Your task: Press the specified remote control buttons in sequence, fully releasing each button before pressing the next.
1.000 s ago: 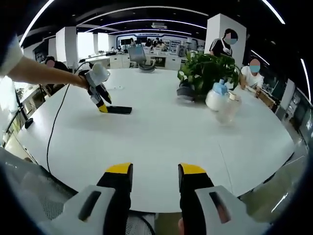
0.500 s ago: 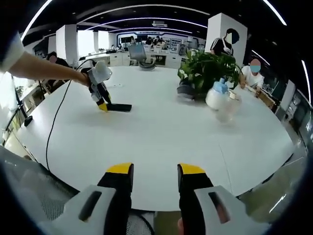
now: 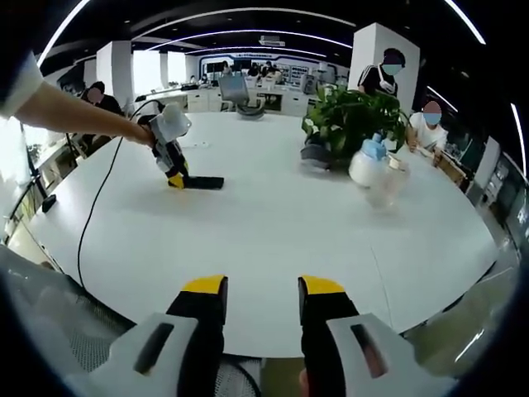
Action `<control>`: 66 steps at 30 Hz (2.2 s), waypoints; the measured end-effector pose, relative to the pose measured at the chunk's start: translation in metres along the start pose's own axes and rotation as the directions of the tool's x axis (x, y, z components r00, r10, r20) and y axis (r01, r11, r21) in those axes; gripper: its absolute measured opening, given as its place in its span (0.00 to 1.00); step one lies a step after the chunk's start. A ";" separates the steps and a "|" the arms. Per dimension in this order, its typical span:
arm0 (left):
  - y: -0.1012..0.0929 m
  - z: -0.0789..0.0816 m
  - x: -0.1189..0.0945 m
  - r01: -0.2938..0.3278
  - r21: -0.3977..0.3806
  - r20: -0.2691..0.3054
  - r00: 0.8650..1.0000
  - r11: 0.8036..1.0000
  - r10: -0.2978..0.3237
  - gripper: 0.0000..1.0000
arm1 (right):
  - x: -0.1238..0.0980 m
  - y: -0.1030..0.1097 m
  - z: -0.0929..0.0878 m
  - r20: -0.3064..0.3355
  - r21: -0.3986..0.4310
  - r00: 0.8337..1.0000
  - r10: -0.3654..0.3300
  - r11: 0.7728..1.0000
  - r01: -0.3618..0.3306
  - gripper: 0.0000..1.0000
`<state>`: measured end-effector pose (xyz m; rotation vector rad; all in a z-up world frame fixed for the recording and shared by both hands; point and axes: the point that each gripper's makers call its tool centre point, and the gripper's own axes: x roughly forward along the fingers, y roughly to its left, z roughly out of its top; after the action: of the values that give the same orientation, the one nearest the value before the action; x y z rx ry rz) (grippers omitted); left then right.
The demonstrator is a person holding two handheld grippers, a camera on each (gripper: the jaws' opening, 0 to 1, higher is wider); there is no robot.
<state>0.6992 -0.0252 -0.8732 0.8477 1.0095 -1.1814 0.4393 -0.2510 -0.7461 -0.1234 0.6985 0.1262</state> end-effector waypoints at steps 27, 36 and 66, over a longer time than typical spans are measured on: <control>-0.037 -0.007 -0.008 -0.007 0.036 -0.017 1.000 0.999 0.008 0.22 | -0.001 0.000 0.005 0.027 0.004 1.000 0.007 1.000 -0.007 0.31; -0.052 -0.014 -0.013 -0.008 0.050 -0.038 0.999 0.999 0.010 0.22 | -0.002 0.002 0.006 0.038 -0.007 0.999 0.014 1.000 -0.014 0.30; -0.104 -0.024 -0.024 0.011 0.039 -0.067 0.998 0.999 -0.008 0.22 | -0.004 0.008 0.008 0.049 -0.024 0.998 0.037 0.999 -0.035 0.28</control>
<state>0.5913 -0.0149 -0.8604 0.9198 1.0489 -1.1904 0.4405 -0.2420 -0.7379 -0.1294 0.6503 0.1713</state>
